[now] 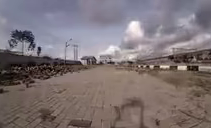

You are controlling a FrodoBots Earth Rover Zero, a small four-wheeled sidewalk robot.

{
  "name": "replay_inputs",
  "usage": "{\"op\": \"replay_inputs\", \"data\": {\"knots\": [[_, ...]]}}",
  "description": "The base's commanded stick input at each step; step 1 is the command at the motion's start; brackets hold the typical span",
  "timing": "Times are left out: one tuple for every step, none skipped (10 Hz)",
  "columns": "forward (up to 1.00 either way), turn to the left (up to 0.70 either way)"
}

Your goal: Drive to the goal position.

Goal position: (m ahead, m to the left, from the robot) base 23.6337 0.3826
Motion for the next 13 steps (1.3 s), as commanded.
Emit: {"op": "replay_inputs", "data": {"knots": [[1.0, 0.0], [1.0, 0.0], [1.0, 0.0], [1.0, 0.0], [1.0, 0.0], [1.0, 0.0], [1.0, -0.08], [1.0, -0.24], [1.0, -0.27], [1.0, -0.27], [1.0, -0.27], [1.0, -0.27], [1.0, -0.13]]}}
